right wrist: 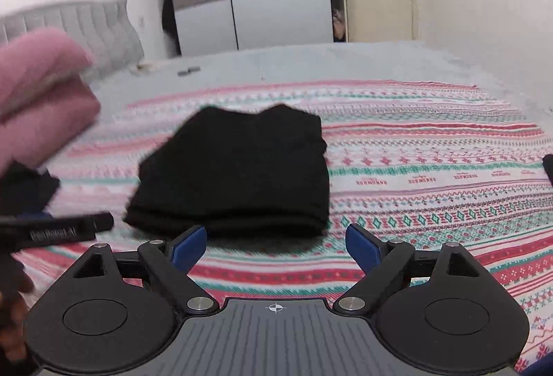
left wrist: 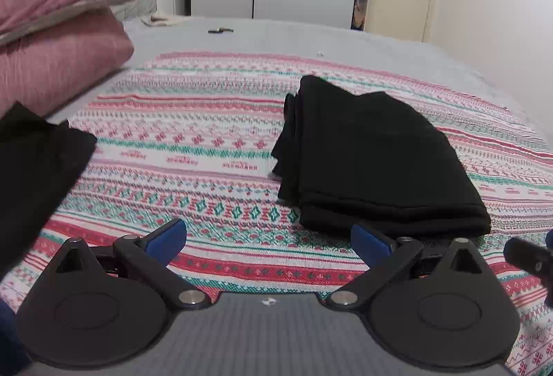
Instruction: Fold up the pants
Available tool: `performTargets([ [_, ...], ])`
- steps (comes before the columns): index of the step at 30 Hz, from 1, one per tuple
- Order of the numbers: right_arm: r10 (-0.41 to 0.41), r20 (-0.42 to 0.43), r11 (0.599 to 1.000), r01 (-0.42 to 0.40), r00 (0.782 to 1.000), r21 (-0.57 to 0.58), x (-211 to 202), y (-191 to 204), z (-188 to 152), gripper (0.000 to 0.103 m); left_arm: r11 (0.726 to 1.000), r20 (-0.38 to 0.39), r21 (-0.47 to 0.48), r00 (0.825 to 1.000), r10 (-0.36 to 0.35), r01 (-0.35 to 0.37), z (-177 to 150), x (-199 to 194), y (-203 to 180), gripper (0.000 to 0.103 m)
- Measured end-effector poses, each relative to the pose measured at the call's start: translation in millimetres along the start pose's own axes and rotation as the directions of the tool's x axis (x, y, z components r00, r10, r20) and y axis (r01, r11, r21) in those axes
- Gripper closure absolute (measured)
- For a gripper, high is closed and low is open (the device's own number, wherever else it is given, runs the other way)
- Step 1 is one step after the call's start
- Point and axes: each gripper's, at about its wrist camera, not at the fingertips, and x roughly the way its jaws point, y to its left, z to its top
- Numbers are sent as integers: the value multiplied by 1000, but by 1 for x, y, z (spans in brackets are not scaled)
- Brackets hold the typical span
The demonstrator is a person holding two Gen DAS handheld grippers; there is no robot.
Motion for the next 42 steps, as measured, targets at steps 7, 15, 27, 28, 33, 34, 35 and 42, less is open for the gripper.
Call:
performTargets([
  [7, -15, -17, 1000, 14, 1000, -8, 4, -2, -4, 10, 1000, 2, 12, 1000, -16, 16, -2, -1, -5, 0],
  [15, -35, -38, 999, 35, 999, -15, 6, -2, -4, 7, 1000, 34, 16, 999, 7, -8, 3, -9, -8, 0],
  [27, -51, -51, 999, 50, 997, -5, 6, -4, -5, 6, 1000, 38, 28, 999, 7, -8, 1, -9, -11, 0],
  [28, -51, -53, 999, 51, 997, -6, 7, -4, -5, 6, 1000, 38, 28, 999, 6, -7, 1, -9, -11, 0],
  [33, -57, -59, 998, 56, 997, -13, 9, -5, -6, 6, 999, 32, 40, 999, -8, 6, 0, -8, -14, 0],
  [34, -57, -60, 998, 57, 997, -13, 9, -4, -6, 6, 999, 28, 40, 1000, -10, 9, 0, -8, -14, 0],
  [35, -57, -62, 998, 57, 996, -14, 9, -4, -6, 6, 999, 27, 39, 1000, -13, 12, 0, -8, -14, 0],
  [42, -59, -64, 998, 57, 996, -22, 10, -2, -6, 6, 999, 36, 36, 999, -14, 13, 0, -10, -14, 0],
])
